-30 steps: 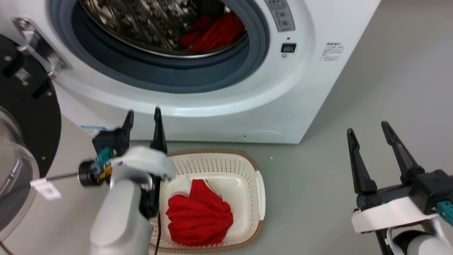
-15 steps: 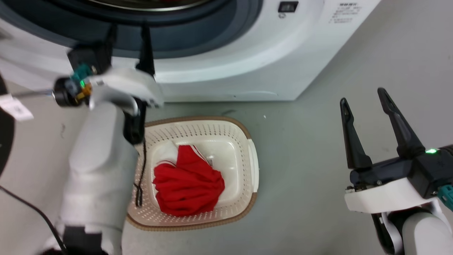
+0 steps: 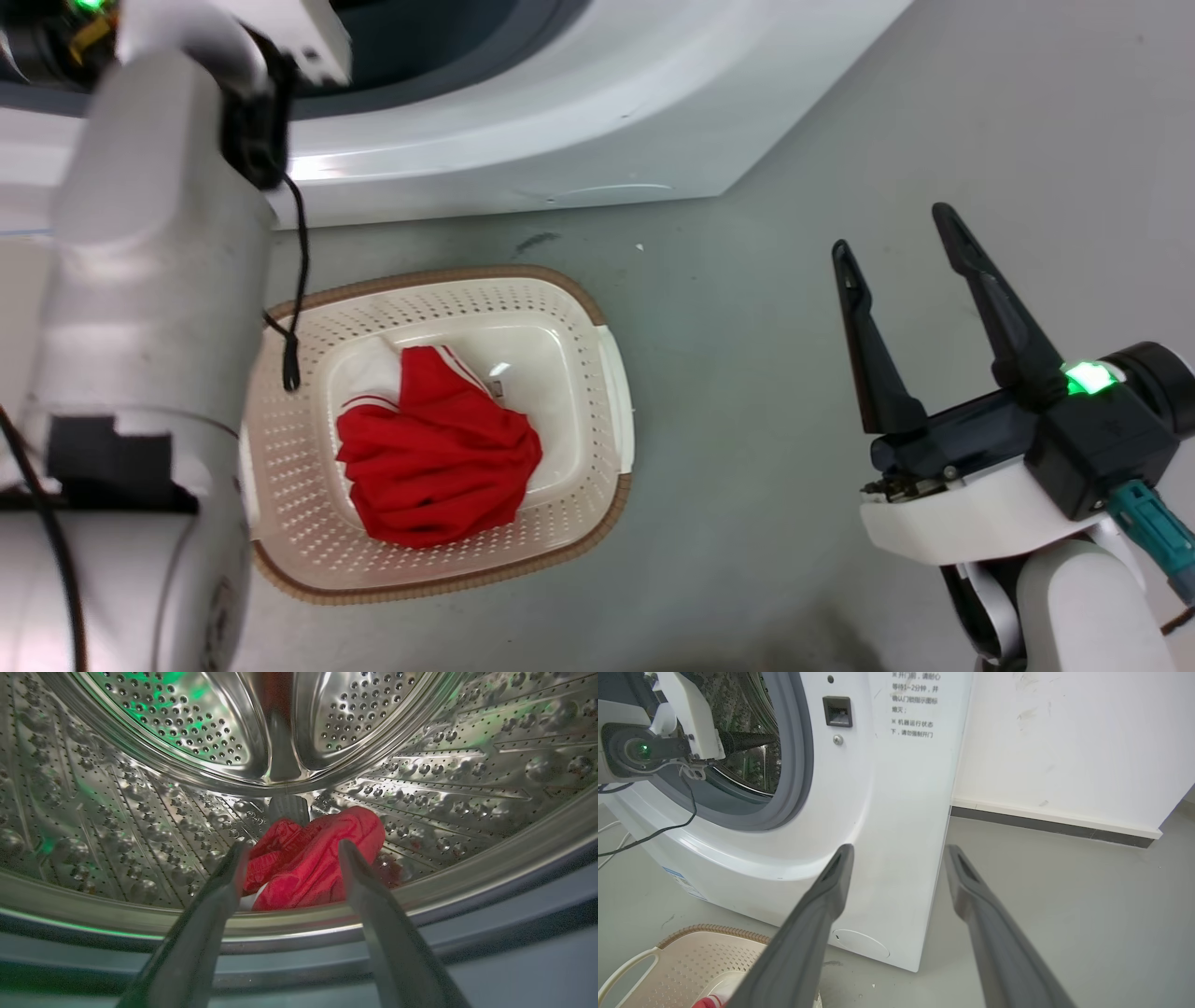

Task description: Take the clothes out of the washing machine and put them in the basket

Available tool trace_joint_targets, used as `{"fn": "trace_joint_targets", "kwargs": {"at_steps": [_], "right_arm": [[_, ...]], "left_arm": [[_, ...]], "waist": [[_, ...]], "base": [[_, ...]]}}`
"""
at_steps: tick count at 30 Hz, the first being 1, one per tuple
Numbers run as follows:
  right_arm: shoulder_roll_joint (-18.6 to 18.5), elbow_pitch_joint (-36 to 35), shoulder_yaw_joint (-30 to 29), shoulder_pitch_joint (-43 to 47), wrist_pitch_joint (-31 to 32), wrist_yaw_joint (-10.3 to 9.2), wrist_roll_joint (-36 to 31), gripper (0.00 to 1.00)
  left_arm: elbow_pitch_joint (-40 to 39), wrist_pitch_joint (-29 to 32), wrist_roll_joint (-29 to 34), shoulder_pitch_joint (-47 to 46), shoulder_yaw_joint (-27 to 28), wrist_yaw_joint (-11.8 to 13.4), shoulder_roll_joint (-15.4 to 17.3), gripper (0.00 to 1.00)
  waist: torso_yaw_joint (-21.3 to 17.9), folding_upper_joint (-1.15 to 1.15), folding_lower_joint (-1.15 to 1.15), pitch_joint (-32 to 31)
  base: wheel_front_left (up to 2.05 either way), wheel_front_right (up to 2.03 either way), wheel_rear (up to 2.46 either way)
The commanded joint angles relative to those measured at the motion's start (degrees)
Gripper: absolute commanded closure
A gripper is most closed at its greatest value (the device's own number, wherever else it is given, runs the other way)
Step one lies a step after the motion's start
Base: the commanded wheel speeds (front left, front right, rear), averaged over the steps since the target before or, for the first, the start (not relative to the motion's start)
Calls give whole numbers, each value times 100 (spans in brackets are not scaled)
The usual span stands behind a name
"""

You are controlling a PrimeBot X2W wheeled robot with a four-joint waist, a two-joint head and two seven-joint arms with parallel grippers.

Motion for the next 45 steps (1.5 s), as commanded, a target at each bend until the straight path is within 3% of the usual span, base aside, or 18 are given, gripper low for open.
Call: {"fn": "trace_joint_targets", "kwargs": {"at_steps": [1,12,27,41,42,43,45], "right_arm": [[12,14,32,-65,-51,-4,37,0],[13,95,426,-163,-217,-4,197,0],[13,138,913,-211,-391,-4,482,0],[13,422,1236,-331,-607,-4,787,0],[14,440,1248,-348,-615,-4,795,0],[14,454,1253,-362,-625,-4,809,0],[14,484,1259,-387,-636,-4,837,0]], "left_arm": [[90,56,20,-133,-13,-4,46,0],[943,845,39,-1262,-120,-85,527,0],[1209,1711,152,-2305,-327,-42,1155,0],[1360,2339,198,-2400,-533,45,1368,0],[1352,2338,190,-2398,-531,59,1387,26],[1358,2369,166,-2399,-529,55,1391,100],[1299,2297,191,-2401,-561,112,1421,100]], "waist": [[-87,0,-1,79],[-546,0,-1,532],[-1190,0,-1,1229],[-1581,0,-1,1532],[-1596,0,-1,1534],[-1605,0,-1,1535],[-1618,0,-1,1534]], "base": [[0,0,0],[0,0,0],[0,0,0],[0,0,0],[0,0,0],[0,0,0],[0,0,0]]}}
